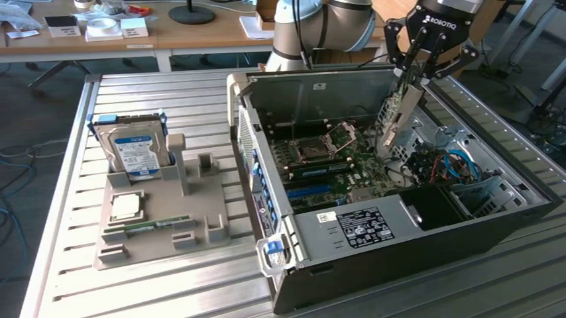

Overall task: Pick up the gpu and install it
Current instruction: 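Insert the gpu into the slot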

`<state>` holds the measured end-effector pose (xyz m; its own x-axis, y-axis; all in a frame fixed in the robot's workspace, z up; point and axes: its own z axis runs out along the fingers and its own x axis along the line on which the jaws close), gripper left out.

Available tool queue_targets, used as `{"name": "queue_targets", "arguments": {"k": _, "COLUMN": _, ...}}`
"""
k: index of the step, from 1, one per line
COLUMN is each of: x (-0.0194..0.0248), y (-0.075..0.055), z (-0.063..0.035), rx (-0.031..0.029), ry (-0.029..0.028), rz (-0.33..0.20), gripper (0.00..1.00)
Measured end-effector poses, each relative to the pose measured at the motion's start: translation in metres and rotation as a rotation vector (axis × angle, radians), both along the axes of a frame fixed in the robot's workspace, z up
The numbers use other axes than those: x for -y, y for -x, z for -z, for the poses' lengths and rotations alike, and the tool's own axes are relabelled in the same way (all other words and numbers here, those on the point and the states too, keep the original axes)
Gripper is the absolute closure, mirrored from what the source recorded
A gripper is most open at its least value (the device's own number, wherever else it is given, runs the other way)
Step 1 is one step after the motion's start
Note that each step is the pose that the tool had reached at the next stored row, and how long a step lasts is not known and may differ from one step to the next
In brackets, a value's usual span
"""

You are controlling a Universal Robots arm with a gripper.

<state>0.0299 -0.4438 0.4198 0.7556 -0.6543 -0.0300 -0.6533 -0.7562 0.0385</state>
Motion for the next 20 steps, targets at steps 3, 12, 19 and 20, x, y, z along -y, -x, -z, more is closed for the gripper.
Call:
{"name": "queue_targets", "arguments": {"k": 3, "x": -0.0012, "y": 0.0000, "z": 0.0000, "rx": 0.0000, "ry": 0.0001, "rz": 0.000, "gripper": 0.73}}
{"name": "queue_targets", "arguments": {"k": 12, "x": -0.0012, "y": 0.0000, "z": 0.0000, "rx": 0.0000, "ry": 0.0001, "rz": 0.001, "gripper": 0.73}}
{"name": "queue_targets", "arguments": {"k": 19, "x": -0.0012, "y": 0.0000, "z": 0.0000, "rx": 0.0000, "ry": 0.0001, "rz": 0.032, "gripper": 0.73}}
{"name": "queue_targets", "arguments": {"k": 20, "x": -0.0012, "y": 0.0000, "z": 0.0001, "rx": 0.0000, "ry": 0.0000, "rz": 0.042, "gripper": 0.73}}
